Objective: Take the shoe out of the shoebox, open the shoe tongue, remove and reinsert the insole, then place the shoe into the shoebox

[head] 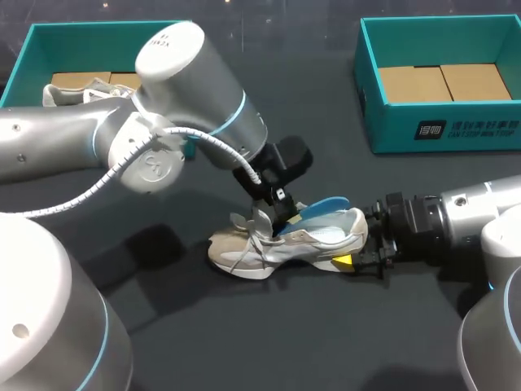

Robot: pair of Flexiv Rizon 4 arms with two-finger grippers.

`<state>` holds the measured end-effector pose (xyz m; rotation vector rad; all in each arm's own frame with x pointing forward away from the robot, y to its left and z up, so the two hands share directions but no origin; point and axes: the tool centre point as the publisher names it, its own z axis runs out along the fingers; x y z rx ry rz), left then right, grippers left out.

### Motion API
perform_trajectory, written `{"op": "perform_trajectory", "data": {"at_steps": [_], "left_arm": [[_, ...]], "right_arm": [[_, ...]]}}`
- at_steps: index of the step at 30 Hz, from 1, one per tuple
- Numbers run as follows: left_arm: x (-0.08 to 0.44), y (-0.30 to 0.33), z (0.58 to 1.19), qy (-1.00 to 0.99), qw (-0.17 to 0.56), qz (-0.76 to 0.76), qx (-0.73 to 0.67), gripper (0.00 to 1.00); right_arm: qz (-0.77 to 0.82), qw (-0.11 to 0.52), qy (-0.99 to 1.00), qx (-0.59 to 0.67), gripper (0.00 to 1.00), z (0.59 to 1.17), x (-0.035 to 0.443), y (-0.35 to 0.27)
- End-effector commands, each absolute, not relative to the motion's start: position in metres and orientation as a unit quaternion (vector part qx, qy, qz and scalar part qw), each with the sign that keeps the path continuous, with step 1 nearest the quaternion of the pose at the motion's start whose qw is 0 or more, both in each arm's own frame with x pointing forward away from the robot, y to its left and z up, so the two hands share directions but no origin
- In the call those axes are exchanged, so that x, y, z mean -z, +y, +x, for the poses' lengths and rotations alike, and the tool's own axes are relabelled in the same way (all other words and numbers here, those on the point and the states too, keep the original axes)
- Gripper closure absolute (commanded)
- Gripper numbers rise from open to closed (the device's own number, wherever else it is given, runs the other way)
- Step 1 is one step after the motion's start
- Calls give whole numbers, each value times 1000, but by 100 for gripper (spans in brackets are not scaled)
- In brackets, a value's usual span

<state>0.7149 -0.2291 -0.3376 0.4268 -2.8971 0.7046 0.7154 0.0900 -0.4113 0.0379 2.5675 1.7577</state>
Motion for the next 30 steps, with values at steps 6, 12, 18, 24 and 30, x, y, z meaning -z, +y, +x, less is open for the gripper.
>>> {"op": "perform_trajectory", "data": {"at_steps": [6,12,18,24,30], "left_arm": [[326,-257,705,-962,34,133,-237,100],[323,-265,706,-961,14,141,-239,100],[321,-262,705,-961,-10,138,-240,64],[315,-264,700,-958,-49,131,-249,56],[314,-269,694,-956,-76,118,-258,54]], "right_arm": [[13,15,826,-563,100,716,413,89],[13,15,826,-563,100,716,413,89],[13,15,826,-563,100,716,413,89],[13,15,826,-563,100,716,413,89],[13,15,826,-563,100,716,413,89]]}}
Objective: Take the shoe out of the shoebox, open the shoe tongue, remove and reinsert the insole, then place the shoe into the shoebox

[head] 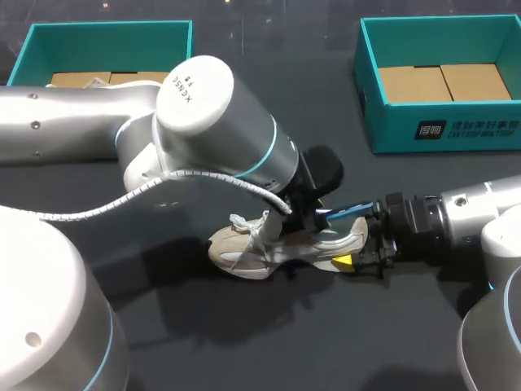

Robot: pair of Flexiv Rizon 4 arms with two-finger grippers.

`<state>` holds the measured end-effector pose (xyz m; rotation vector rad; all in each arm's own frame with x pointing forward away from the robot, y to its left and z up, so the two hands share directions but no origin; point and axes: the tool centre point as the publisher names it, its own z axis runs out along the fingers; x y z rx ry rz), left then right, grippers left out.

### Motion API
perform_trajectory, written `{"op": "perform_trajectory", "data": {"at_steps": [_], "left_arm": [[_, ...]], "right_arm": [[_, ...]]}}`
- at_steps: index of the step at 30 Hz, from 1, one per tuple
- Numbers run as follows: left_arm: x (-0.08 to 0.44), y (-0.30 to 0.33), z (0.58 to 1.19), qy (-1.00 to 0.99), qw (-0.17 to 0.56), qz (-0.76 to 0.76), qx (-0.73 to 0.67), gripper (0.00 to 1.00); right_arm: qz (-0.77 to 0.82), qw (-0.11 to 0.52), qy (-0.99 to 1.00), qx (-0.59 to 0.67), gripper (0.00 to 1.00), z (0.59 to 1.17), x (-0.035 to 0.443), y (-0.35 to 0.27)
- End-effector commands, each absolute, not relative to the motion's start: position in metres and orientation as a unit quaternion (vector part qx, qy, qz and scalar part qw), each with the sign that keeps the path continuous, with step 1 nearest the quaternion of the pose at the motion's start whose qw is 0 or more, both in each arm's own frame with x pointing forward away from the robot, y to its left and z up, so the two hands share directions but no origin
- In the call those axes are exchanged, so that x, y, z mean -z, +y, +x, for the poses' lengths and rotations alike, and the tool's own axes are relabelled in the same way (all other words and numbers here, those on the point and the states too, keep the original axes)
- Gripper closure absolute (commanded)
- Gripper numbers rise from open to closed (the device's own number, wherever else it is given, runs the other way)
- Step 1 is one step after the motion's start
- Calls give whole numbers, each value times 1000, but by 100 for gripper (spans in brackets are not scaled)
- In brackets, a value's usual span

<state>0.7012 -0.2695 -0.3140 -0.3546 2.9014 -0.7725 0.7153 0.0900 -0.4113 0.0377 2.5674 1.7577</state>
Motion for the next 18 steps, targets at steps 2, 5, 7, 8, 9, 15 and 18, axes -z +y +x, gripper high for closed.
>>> {"op": "perform_trajectory", "data": {"at_steps": [2,5,7,8,9,15,18], "left_arm": [[315,-273,692,954,91,-117,261,54],[317,-277,690,950,110,-123,266,55],[318,-279,690,948,117,-126,268,56],[319,-279,690,948,118,-125,269,57],[320,-280,691,947,122,-125,270,57],[323,-282,699,946,127,-121,273,55],[323,-282,703,945,128,-118,277,55]], "right_arm": [[13,15,826,-563,100,716,413,89],[13,15,826,-563,100,716,413,89],[13,15,826,-563,100,716,413,89],[13,15,826,-563,100,716,413,89],[13,15,826,-563,100,716,413,89],[13,15,826,-563,100,716,413,89],[13,15,826,-563,100,716,413,89]]}}
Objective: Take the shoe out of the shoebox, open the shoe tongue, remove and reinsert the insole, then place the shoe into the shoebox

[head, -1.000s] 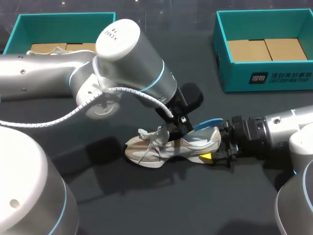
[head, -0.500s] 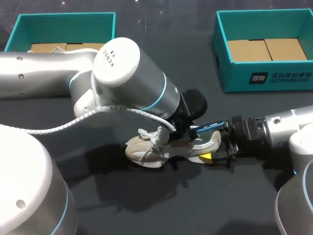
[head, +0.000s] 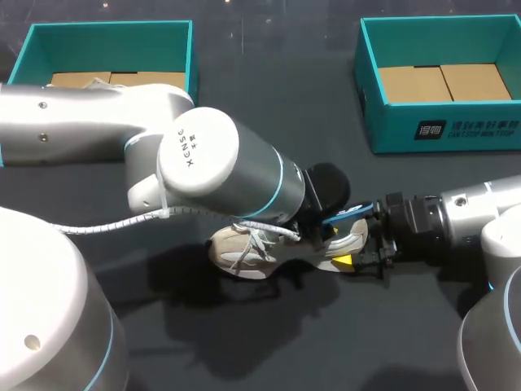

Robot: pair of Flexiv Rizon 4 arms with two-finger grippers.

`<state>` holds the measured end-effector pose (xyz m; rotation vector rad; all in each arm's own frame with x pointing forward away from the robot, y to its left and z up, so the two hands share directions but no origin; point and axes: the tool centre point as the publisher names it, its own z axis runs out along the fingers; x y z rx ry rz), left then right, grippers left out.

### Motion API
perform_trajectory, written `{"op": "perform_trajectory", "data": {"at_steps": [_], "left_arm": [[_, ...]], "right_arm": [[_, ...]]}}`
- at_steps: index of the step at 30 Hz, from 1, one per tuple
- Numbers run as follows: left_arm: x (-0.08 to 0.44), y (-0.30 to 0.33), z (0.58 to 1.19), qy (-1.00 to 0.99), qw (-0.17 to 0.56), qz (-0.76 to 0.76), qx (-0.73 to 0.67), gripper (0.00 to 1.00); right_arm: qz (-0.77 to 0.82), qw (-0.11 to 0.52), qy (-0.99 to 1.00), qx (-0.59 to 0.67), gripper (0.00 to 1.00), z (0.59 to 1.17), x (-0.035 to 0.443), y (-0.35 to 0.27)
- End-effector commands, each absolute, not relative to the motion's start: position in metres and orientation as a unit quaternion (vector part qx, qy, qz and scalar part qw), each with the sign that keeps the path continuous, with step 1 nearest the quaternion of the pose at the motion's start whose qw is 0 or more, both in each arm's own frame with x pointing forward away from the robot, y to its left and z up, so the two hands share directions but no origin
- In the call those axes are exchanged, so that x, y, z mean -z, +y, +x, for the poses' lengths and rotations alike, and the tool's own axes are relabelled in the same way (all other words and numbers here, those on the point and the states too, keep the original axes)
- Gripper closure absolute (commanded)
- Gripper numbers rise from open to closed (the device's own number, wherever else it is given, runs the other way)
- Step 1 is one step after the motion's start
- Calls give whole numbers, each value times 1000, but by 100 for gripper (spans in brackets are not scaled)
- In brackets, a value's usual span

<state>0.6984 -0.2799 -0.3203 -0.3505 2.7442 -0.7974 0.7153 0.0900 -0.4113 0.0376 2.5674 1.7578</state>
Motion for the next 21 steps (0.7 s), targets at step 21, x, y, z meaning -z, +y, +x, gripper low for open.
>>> {"op": "perform_trajectory", "data": {"at_steps": [21], "left_arm": [[337,-283,714,948,129,-69,284,59]], "right_arm": [[13,15,826,-563,100,716,413,89]]}}
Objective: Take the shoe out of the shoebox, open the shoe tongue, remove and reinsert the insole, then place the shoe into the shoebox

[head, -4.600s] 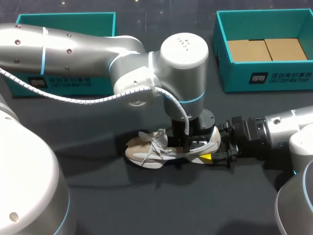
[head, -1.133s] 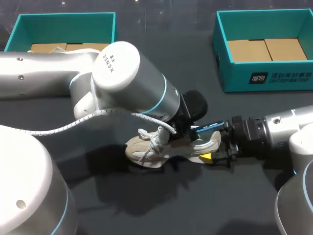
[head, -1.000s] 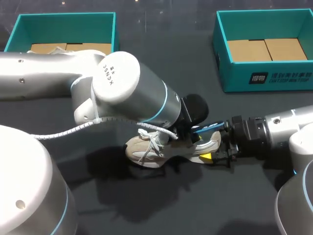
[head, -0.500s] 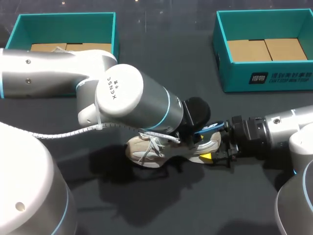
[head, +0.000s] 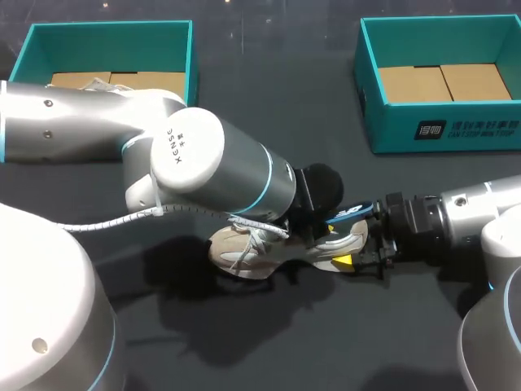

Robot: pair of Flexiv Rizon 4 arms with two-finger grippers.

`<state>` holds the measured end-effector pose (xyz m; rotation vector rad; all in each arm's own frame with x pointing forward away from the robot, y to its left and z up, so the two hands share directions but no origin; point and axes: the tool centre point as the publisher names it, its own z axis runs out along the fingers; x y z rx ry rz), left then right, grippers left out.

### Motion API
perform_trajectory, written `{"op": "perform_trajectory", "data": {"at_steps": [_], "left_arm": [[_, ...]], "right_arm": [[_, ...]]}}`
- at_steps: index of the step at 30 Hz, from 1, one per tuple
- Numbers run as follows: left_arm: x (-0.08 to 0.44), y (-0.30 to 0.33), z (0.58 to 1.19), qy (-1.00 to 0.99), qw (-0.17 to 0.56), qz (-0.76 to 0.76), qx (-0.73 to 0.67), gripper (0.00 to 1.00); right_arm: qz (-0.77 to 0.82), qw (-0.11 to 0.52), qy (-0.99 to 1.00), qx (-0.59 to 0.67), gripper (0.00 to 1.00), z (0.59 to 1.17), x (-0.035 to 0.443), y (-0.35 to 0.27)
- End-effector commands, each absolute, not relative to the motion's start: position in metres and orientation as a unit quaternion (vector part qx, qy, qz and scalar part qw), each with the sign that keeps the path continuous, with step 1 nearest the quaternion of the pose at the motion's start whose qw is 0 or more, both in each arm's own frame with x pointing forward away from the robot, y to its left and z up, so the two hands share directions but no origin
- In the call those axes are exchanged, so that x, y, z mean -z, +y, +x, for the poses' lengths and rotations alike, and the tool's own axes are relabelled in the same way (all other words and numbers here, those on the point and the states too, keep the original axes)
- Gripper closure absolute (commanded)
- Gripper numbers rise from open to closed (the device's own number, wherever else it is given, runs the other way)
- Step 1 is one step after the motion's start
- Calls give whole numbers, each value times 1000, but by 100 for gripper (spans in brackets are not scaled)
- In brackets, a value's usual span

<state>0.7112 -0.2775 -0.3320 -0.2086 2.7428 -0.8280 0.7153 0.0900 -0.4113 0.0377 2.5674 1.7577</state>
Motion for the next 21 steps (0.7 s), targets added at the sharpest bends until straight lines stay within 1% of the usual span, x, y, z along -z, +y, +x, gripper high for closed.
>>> {"op": "perform_trajectory", "data": {"at_steps": [1,2,3,4,5,6,20,21], "left_arm": [[338,-284,715,948,127,-68,283,62],[339,-285,715,949,126,-68,282,64],[340,-286,716,949,125,-69,282,69],[340,-287,716,949,125,-69,281,77],[340,-288,716,949,122,-71,282,90],[340,-289,717,949,120,-71,283,100],[326,-295,722,942,116,-82,305,100],[327,-296,721,942,116,-82,304,86]], "right_arm": [[13,15,826,-563,100,716,413,89],[13,15,826,-563,100,716,413,89],[13,15,826,-563,100,716,413,89],[13,15,826,-563,100,716,413,89],[13,15,826,-563,100,716,413,89],[13,15,826,-563,100,716,413,89],[13,15,826,-563,100,716,413,89],[13,15,826,-563,100,716,413,89]]}}
